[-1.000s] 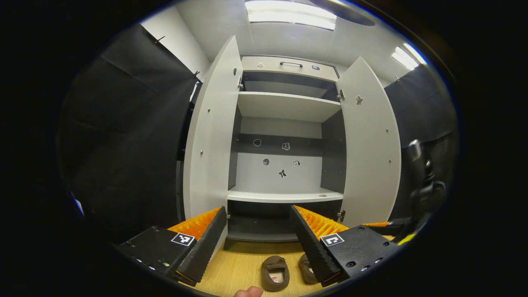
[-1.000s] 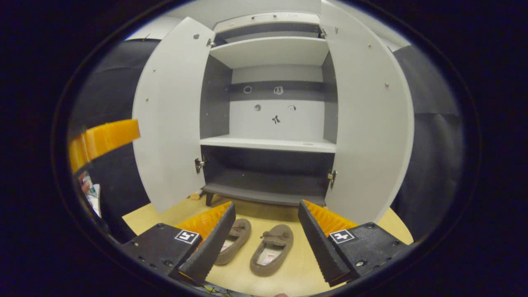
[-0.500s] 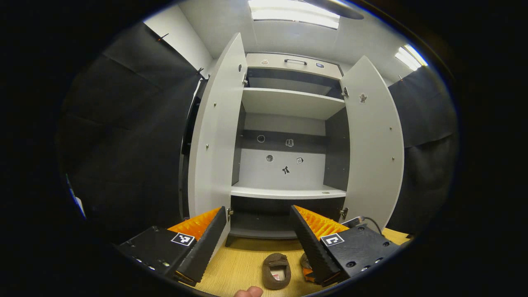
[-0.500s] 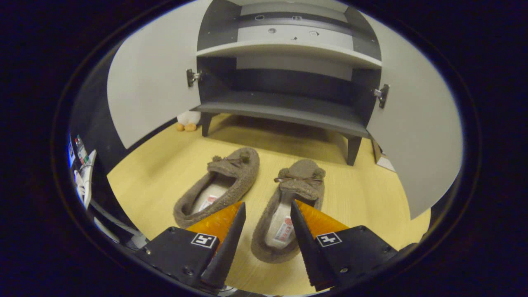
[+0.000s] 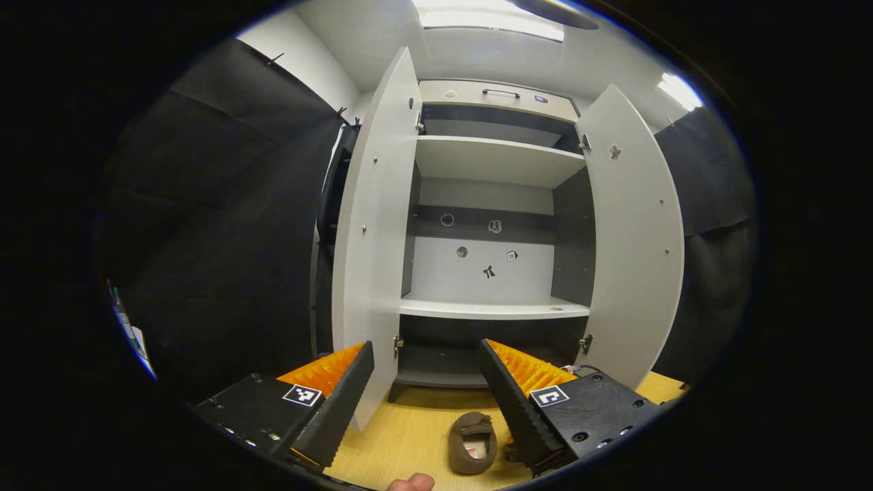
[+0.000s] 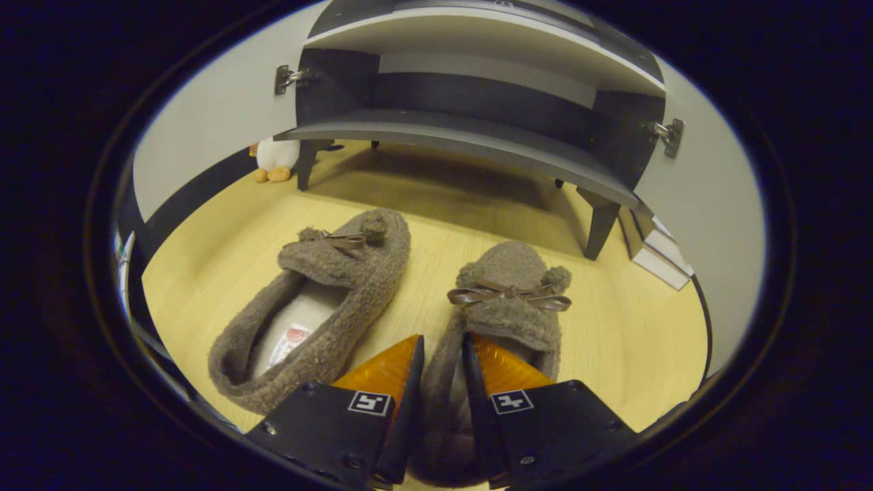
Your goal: Grab one shoe with the right hand and put it into the shoe cabinet, grab the other shoe with the left hand and put it into the shoe cabinet; then close the right door with the right hand and the left door with the left hand.
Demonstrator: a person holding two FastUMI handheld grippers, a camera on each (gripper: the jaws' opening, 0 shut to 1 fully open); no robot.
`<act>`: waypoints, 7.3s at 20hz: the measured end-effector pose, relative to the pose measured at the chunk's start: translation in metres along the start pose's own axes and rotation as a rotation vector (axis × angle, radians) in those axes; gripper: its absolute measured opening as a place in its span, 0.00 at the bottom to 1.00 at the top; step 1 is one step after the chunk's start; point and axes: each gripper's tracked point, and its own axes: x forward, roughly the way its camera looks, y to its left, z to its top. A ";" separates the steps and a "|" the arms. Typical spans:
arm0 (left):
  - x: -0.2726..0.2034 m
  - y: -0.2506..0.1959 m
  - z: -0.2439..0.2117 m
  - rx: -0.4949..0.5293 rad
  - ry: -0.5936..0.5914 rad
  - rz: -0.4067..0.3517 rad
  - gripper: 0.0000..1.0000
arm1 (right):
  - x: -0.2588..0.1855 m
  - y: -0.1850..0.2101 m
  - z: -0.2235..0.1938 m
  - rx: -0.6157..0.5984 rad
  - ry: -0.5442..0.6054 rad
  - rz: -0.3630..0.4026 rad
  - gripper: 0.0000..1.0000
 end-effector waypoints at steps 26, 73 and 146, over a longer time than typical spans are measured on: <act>0.015 -0.014 -0.008 -0.034 0.004 -0.050 0.95 | -0.128 -0.088 0.390 -0.078 -0.424 -0.064 0.05; 0.011 -0.070 -0.089 -0.046 0.289 -0.235 0.95 | -0.299 -0.072 0.113 0.177 -0.845 -0.081 0.99; 0.367 -0.095 0.040 -0.179 0.674 -0.034 0.83 | -0.266 -0.112 0.074 0.250 -0.678 -0.116 0.99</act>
